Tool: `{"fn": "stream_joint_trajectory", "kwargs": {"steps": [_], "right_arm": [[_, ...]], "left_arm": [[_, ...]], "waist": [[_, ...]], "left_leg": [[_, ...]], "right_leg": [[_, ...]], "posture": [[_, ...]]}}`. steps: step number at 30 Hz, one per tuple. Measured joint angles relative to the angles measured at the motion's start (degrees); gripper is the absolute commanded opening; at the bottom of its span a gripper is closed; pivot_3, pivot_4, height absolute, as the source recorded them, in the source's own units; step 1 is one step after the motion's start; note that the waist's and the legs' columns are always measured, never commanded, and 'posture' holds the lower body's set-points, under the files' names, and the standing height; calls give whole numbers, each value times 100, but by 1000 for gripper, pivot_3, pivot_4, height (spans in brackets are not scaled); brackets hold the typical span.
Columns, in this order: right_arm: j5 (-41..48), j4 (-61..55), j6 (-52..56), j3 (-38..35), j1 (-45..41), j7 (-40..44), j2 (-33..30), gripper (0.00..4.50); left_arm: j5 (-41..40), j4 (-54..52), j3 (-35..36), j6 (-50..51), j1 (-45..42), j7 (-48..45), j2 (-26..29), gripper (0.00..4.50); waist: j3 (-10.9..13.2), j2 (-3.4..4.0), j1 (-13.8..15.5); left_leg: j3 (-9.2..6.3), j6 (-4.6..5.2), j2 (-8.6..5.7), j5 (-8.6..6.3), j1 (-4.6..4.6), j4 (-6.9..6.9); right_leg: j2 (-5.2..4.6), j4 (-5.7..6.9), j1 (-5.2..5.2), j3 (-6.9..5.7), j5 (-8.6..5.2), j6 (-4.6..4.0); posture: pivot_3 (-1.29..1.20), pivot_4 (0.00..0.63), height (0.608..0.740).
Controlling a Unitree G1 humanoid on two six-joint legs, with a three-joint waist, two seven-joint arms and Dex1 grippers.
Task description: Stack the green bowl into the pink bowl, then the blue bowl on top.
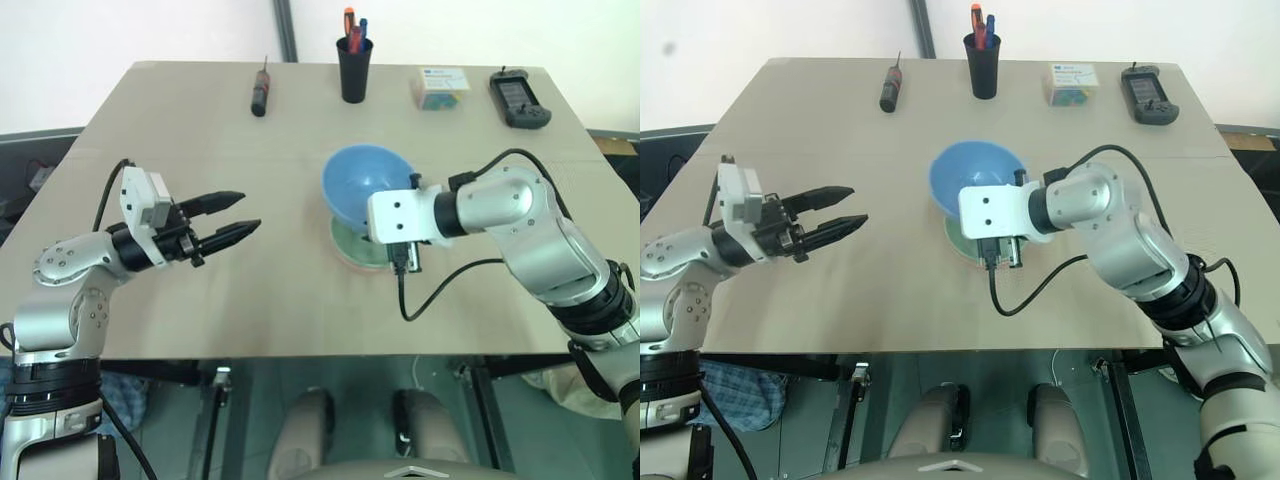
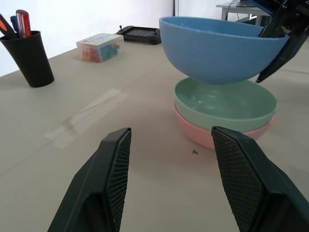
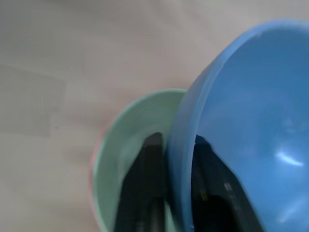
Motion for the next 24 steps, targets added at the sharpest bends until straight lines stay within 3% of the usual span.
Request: {"fn": "stream_joint_trajectory", "kwargs": {"steps": [3,8,12,16,24], "right_arm": [[78,-88,154,-2,0,2,-51,3203],[358,-227,368,-167,3,-71,-60,3203],[687,-297,692,-854,205,-258,-196,3203],[1096,-296,888,-1772,1018,-564,-367,3203],[1782,59,45,-3134,2505,-791,-679,3203]], "left_arm": [[8,1,-1,-33,0,-32,-1,2805],[56,4,-50,-76,-26,-49,-11,2805],[204,-13,-104,-81,-27,183,-53,2805],[201,-289,-110,17,311,318,-86,2805],[204,-835,-102,208,989,782,-245,2805]], "waist": [[0,0,-5],[0,0,-8],[-3,-4,15],[-4,-7,8],[-4,-7,6]], "left_leg": [[-1,0,1,0,1,0],[0,0,1,0,1,0],[-3,1,-1,-1,0,0],[2,1,-1,-1,1,-2],[2,2,1,-1,5,-2]], "right_leg": [[1,1,0,0,0,0],[1,1,0,0,0,0],[-1,-1,4,-1,0,0],[-3,-3,5,1,0,0],[-3,-2,9,2,0,0]], "posture": [[0,150,740],[0,150,740],[0,150,740],[0,150,740],[0,150,740]]}}
